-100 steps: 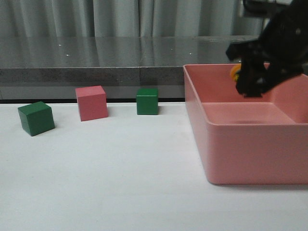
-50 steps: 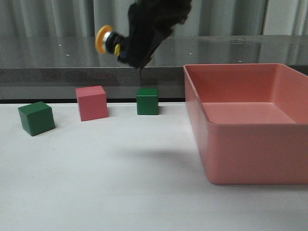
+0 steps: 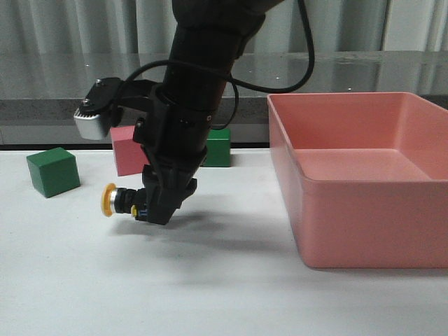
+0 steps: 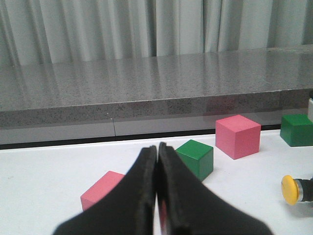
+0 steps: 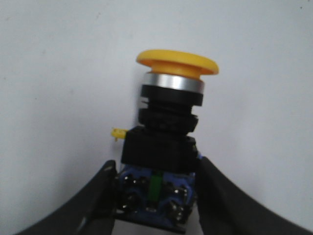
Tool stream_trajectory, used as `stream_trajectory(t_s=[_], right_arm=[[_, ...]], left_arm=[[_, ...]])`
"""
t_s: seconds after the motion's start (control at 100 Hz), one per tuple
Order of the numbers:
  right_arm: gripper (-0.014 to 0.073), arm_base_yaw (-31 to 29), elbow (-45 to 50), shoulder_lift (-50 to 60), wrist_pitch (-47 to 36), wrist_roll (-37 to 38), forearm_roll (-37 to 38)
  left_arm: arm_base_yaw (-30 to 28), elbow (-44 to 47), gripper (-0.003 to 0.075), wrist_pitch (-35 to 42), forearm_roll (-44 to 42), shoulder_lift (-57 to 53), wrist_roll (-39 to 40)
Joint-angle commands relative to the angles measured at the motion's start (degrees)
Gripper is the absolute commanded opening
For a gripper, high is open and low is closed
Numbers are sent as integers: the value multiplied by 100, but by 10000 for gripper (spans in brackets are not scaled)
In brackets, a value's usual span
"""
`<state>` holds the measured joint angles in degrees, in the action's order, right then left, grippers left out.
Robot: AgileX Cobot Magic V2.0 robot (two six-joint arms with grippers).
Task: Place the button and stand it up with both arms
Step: 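Lift the button out of the bin and lay it on the table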
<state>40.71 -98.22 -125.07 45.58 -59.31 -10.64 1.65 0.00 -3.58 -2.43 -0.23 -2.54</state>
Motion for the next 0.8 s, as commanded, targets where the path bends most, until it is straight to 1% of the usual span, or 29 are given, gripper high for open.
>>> stream_trajectory(t_s=[0.0,0.04,0.07,0.08,0.09,0.12,0.14,0.18,0.19,0.21,0.22,0.26,0.31,0.34,0.47,0.56,0.6,0.65,0.7,0.75,0.79], right_arm=[[-15,13,-230,315,-103,-82,-47],[20,13,-230,311,-63,-82,-47],[57,13,-230,311,-23,-82,-47],[91,13,-230,311,-5,-82,-47],[91,13,-230,311,0,-82,-47],[160,13,-230,311,25,-82,-47],[192,13,-230,311,45,-82,-47],[297,13,-230,311,78,-82,-47],[335,13,-230,311,79,-82,-47],[371,13,-230,311,91,-82,-47],[407,13,-230,311,92,-82,-47],[503,13,-230,311,92,-82,-47],[584,13,-230,317,92,-82,-47],[612,13,-230,325,87,-61,-47],[576,13,-363,404,219,203,-47],[548,6,-596,601,561,656,-41],[517,2,-711,738,787,946,-30],[454,-16,-872,931,1076,1309,39],[358,-48,-1024,1157,1344,1633,154],[220,-96,-1083,1409,1546,1922,290],[130,-181,-1081,1661,1622,2175,368]], left_arm=[[-16,262,-20,453,49,-179,42],[-16,262,-20,453,49,-179,42],[-16,262,-20,453,49,-179,42],[-16,262,-20,453,49,-179,42],[-16,262,-20,453,49,-179,42],[-16,262,-20,453,49,-179,42],[-16,262,-20,453,49,-179,42],[-16,262,-20,453,49,-179,42],[-16,262,-20,453,49,-179,42],[-16,262,-20,453,49,-179,42],[-16,262,-20,453,49,-179,42],[-16,262,-20,453,49,-179,42],[-16,262,-20,453,49,-179,42],[-16,262,-20,453,49,-179,42],[-16,262,-20,453,49,-179,42],[-16,262,-20,453,49,-179,42],[-16,262,-20,453,49,-179,42],[-16,262,-20,453,49,-179,42],[-16,262,-20,453,49,-179,42],[-16,262,-20,453,49,-179,42],[-16,262,-20,453,49,-179,42]])
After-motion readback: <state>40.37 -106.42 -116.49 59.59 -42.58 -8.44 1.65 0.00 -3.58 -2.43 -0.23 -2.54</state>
